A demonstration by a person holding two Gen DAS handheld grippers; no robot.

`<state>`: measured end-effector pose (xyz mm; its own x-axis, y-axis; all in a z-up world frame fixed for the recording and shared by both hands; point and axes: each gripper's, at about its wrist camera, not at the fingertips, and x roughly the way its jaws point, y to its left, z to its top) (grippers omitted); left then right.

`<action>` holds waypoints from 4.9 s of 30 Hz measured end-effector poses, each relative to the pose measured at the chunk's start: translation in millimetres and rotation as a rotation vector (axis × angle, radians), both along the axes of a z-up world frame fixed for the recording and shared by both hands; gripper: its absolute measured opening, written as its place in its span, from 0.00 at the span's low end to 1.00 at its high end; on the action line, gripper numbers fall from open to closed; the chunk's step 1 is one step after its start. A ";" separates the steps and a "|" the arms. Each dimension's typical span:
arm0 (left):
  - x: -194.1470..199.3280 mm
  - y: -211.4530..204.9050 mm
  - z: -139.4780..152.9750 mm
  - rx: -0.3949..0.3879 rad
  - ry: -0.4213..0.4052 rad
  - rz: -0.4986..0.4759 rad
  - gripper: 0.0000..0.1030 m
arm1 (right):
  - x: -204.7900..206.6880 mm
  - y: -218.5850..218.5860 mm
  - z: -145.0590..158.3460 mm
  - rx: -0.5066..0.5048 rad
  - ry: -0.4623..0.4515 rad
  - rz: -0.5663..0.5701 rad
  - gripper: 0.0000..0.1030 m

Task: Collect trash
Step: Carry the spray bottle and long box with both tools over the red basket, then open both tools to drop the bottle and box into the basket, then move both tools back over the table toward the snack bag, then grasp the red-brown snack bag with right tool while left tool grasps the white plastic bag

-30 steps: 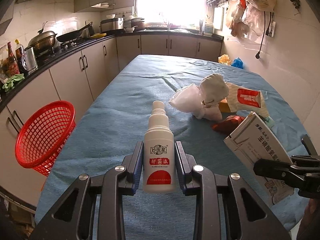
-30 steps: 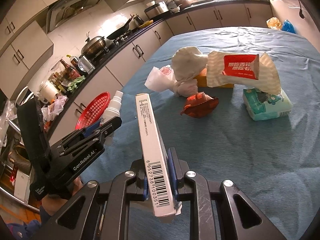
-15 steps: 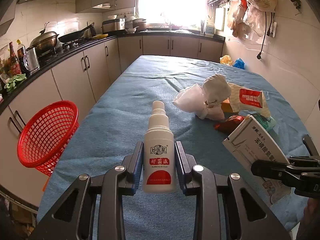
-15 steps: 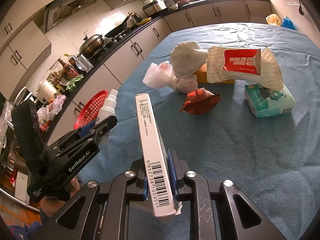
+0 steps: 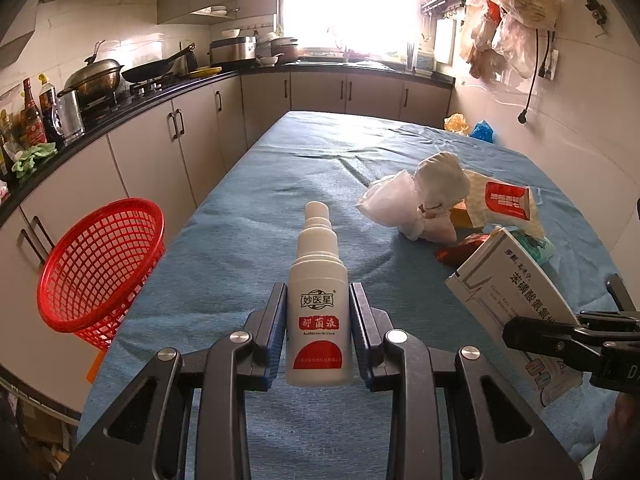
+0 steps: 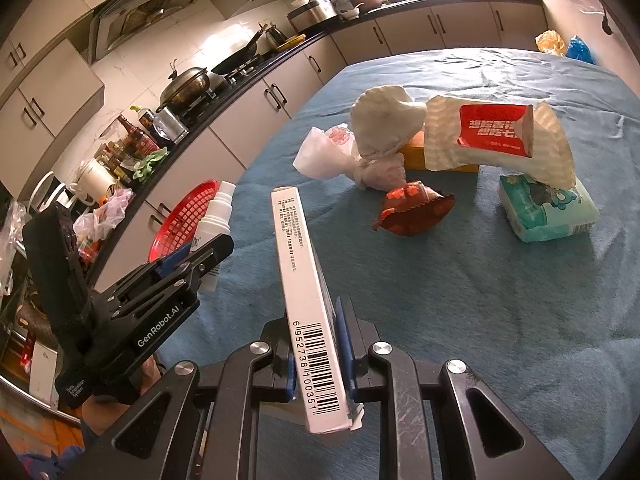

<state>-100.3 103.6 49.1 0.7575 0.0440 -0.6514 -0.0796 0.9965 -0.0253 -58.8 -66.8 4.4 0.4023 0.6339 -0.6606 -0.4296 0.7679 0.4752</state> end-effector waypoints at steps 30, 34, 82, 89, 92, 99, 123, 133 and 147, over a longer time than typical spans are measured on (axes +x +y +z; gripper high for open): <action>-12.0 63.6 8.0 -0.064 -0.034 0.118 0.28 | 21.1 68.9 13.5 -0.044 0.004 0.099 0.19; -15.6 84.0 14.1 -0.085 -0.048 0.154 0.28 | 26.3 85.4 18.1 -0.052 0.000 0.124 0.19; -18.1 182.1 9.3 -0.205 -0.061 0.288 0.52 | 71.2 233.3 40.7 0.045 -0.016 0.263 0.24; -2.1 90.0 -2.1 -0.163 -0.050 0.100 0.58 | 44.9 141.6 37.9 0.069 -0.085 0.154 0.24; 10.9 50.6 -11.0 -0.137 -0.015 0.017 0.58 | 42.5 91.7 39.4 0.084 -0.102 0.065 0.24; 21.1 18.8 -14.7 -0.074 0.021 -0.028 0.62 | 73.7 3.1 24.8 0.054 -0.020 -0.119 0.41; 26.6 32.4 -14.8 -0.170 0.064 -0.034 0.62 | 62.9 32.1 -17.0 -0.120 0.058 0.009 0.54; 70.6 15.8 18.5 -0.290 0.079 -0.093 0.75 | 67.1 -8.8 -3.1 0.027 -0.045 -0.063 0.37; 150.6 0.0 -33.4 -0.519 0.217 -0.070 0.41 | 63.6 -53.6 0.7 0.187 -0.050 -0.166 0.37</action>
